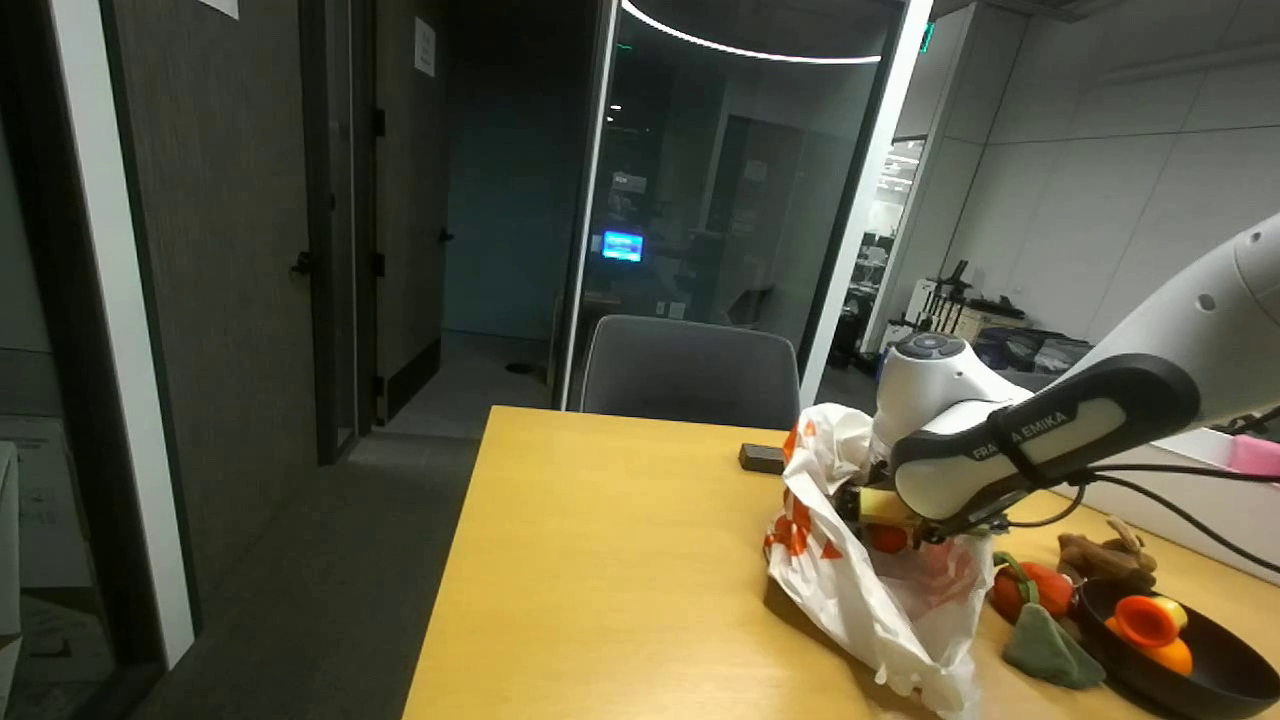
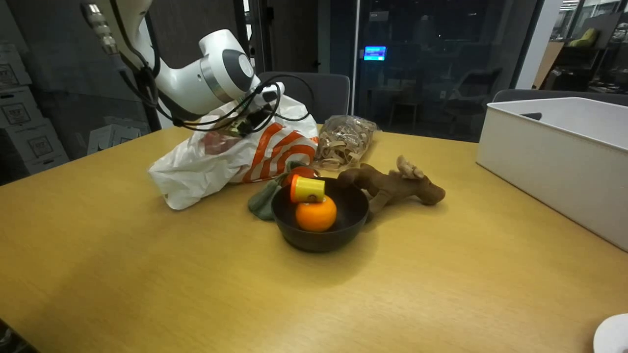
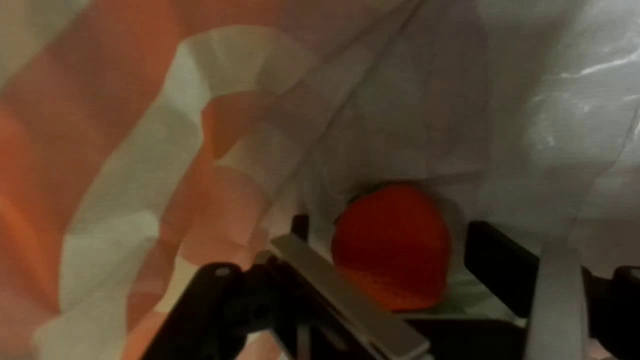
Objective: Remove the fruits and container from the plastic and put them in the bowl.
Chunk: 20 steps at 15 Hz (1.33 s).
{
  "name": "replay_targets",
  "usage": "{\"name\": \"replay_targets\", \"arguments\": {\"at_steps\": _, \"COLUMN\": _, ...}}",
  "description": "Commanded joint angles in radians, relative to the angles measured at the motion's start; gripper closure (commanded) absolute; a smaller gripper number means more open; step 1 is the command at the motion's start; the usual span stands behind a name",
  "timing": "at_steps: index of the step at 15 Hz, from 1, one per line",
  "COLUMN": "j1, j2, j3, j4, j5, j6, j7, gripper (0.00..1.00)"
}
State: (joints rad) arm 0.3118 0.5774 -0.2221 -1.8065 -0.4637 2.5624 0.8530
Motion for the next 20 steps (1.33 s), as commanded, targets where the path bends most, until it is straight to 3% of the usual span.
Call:
{"name": "replay_targets", "arguments": {"at_steps": 1, "j1": 0.024, "j2": 0.034, "j3": -0.021, "j4": 0.054, "j5": -0.025, "j6": -0.007, "j7": 0.048, "gripper": 0.49}}
{"name": "replay_targets", "arguments": {"at_steps": 4, "j1": 0.033, "j2": 0.018, "j3": -0.029, "j4": 0.049, "j5": -0.035, "j6": -0.005, "j7": 0.057, "gripper": 0.73}}
{"name": "replay_targets", "arguments": {"at_steps": 8, "j1": 0.023, "j2": -0.071, "j3": -0.024, "j4": -0.022, "j5": -0.044, "j6": -0.040, "j7": 0.002, "gripper": 0.77}}
{"name": "replay_targets", "arguments": {"at_steps": 13, "j1": -0.148, "j2": -0.281, "j3": 0.167, "j4": -0.199, "j5": 0.174, "j6": -0.034, "j7": -0.385, "gripper": 0.77}}
{"name": "replay_targets", "arguments": {"at_steps": 15, "j1": -0.245, "j2": -0.359, "j3": 0.269, "j4": -0.256, "j5": 0.269, "j6": -0.062, "j7": -0.535, "gripper": 0.77}}
{"name": "replay_targets", "arguments": {"at_steps": 18, "j1": -0.381, "j2": -0.443, "j3": 0.406, "j4": -0.298, "j5": 0.437, "j6": -0.164, "j7": -0.762, "gripper": 0.77}}
{"name": "replay_targets", "arguments": {"at_steps": 20, "j1": -0.437, "j2": -0.490, "j3": 0.443, "j4": -0.298, "j5": 0.549, "j6": -0.294, "j7": -0.913, "gripper": 0.77}}
